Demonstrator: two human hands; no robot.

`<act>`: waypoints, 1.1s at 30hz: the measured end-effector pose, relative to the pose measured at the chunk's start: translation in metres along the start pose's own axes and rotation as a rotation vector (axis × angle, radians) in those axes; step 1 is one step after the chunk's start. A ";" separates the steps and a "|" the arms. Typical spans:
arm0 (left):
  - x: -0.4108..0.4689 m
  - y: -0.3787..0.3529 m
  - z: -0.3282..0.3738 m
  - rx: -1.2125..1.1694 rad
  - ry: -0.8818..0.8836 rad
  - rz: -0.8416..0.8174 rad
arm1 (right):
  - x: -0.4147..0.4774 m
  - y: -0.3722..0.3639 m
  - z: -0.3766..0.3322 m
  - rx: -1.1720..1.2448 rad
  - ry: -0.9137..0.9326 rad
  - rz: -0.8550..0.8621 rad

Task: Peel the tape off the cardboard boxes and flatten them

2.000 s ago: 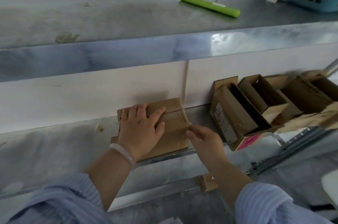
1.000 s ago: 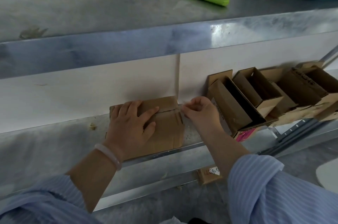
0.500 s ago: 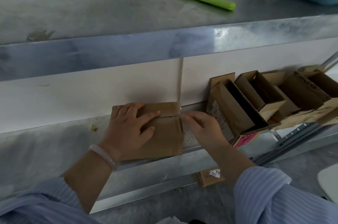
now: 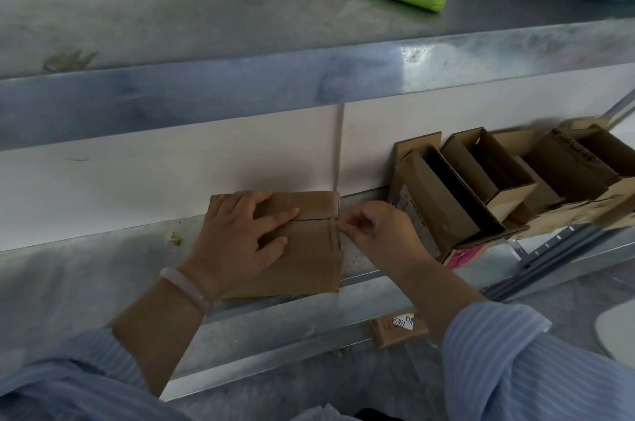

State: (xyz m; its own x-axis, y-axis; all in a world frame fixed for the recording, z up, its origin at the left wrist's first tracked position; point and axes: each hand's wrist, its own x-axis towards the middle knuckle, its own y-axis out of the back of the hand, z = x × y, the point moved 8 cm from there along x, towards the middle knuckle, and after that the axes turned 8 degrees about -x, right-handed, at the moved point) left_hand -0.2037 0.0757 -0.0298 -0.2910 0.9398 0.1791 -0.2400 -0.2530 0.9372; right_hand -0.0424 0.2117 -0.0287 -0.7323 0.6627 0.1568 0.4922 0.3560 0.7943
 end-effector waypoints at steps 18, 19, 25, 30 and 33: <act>-0.001 0.002 -0.004 -0.024 -0.021 -0.004 | 0.001 -0.029 0.042 1.022 -0.542 -0.104; -0.001 0.001 -0.006 -0.025 -0.026 -0.012 | 0.002 -0.032 0.046 0.932 -0.551 -0.115; 0.000 0.000 -0.010 -0.047 -0.048 -0.044 | 0.009 -0.042 0.035 0.403 -0.318 -0.164; -0.001 0.001 -0.012 -0.074 -0.073 -0.058 | 0.014 -0.035 0.034 0.253 -0.234 -0.122; -0.002 0.001 -0.013 -0.089 -0.093 -0.055 | 0.015 -0.034 0.032 0.142 -0.143 -0.145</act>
State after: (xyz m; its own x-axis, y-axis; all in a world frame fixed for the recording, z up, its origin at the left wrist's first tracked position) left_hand -0.2154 0.0711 -0.0335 -0.1894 0.9689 0.1591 -0.3359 -0.2162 0.9168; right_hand -0.0549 0.2314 -0.0719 -0.7310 0.6808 -0.0452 0.4554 0.5362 0.7107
